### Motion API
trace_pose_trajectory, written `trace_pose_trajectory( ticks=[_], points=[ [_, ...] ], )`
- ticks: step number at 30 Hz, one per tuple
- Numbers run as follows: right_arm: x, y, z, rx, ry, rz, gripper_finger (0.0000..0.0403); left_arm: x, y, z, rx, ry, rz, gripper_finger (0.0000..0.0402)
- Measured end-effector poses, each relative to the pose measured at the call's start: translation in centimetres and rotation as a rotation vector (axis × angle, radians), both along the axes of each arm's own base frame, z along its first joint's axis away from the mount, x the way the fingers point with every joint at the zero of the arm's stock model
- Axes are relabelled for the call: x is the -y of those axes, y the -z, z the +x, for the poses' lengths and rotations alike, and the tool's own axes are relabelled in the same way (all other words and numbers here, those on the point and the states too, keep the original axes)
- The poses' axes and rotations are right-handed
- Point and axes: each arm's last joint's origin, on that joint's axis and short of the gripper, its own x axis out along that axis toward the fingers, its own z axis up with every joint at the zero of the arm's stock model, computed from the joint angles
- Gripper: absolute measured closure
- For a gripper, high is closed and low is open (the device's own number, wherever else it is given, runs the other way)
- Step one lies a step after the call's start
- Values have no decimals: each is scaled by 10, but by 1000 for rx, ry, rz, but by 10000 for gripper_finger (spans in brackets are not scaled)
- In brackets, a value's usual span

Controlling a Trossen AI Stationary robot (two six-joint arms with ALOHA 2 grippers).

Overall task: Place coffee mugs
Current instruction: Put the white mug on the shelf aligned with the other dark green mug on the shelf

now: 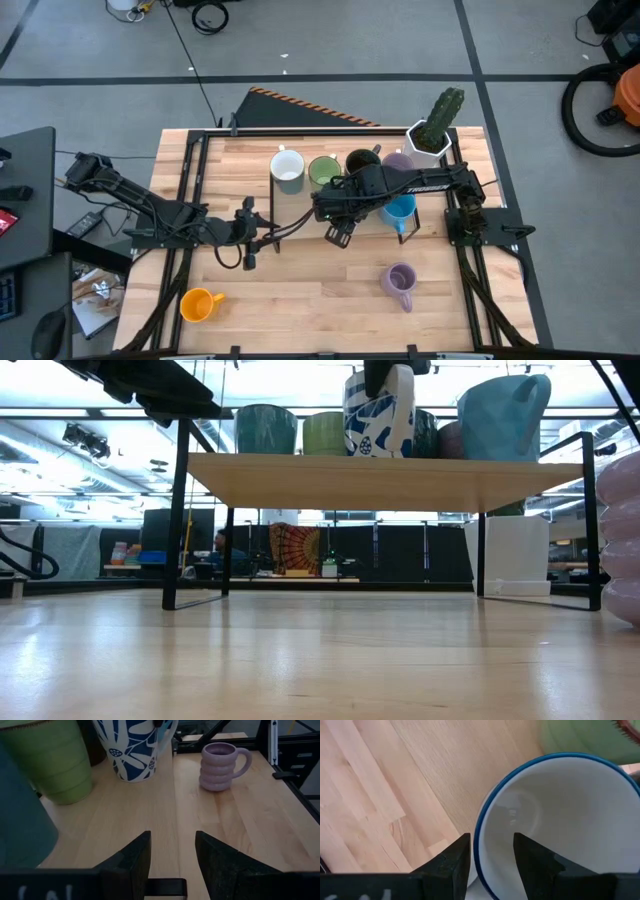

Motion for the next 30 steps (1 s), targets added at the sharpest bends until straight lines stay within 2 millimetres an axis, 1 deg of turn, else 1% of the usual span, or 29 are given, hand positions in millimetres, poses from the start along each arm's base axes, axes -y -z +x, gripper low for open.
trace_pose_trajectory(
  ticks=[11, 24, 30],
  points=[
    [-1, 0, 0, 6, 44, 12, 248, 0, 0, 0, -1, 1, 0, 242],
    [-3, -2, -2, 9, -1, -6, 248, 0, 1, -1, -14, 1, 5, 242],
    [-4, -3, -3, 15, 32, 11, 248, 0, 2, -1, -17, 1, 5, 242]
  ],
)
